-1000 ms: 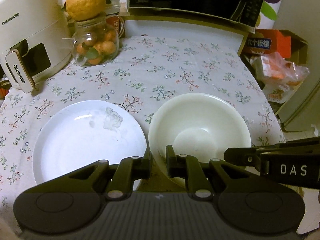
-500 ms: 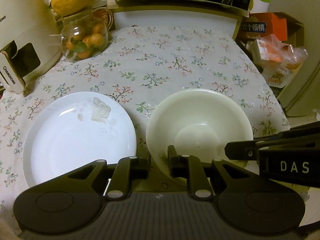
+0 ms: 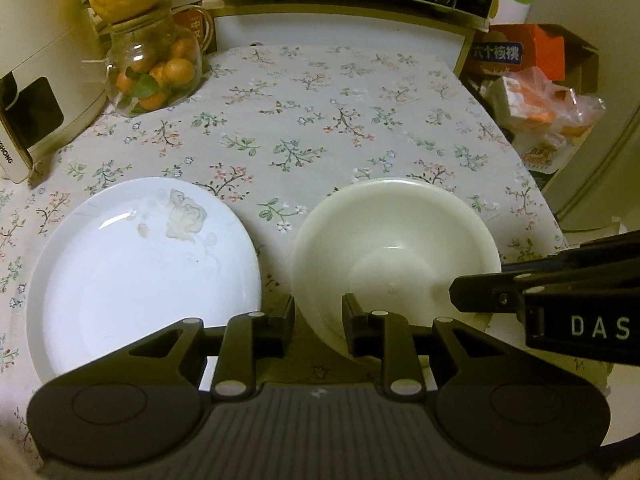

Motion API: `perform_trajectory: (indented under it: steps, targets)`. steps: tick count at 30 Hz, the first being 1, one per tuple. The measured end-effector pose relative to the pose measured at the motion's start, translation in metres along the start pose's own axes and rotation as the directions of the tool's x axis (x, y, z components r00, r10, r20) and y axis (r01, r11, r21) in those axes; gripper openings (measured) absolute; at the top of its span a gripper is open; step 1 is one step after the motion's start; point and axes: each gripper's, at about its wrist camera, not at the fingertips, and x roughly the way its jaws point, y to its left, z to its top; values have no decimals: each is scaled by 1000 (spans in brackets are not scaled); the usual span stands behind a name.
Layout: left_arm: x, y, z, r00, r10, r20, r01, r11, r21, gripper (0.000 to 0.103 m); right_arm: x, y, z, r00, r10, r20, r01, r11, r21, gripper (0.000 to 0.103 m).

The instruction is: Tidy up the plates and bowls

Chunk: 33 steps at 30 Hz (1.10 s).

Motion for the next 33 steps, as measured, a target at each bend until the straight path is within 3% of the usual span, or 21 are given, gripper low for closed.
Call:
perform_trajectory:
  steps: [18,21,23,25,33]
  targets:
    - [-19,18,3,995,-91,31,94,989,-116,30,-14,-11,7,998,-9,64,7,999,42,36]
    - [-26,19,0,994,-106,36,110,983,-147,31,-21,-10,7,997,0,83,-3,999,47,47]
    - [-28,20,-3,991,-128,34,132,976,-175,31,-24,-9,6,996,2,89,-6,999,47,60]
    - [-28,20,-4,989,-144,31,148,970,-191,31,-24,-7,6,996,4,91,-8,999,42,65]
    - [-27,15,-5,986,-162,33,165,973,-162,39,-19,-12,7,997,-33,77,26,996,80,69]
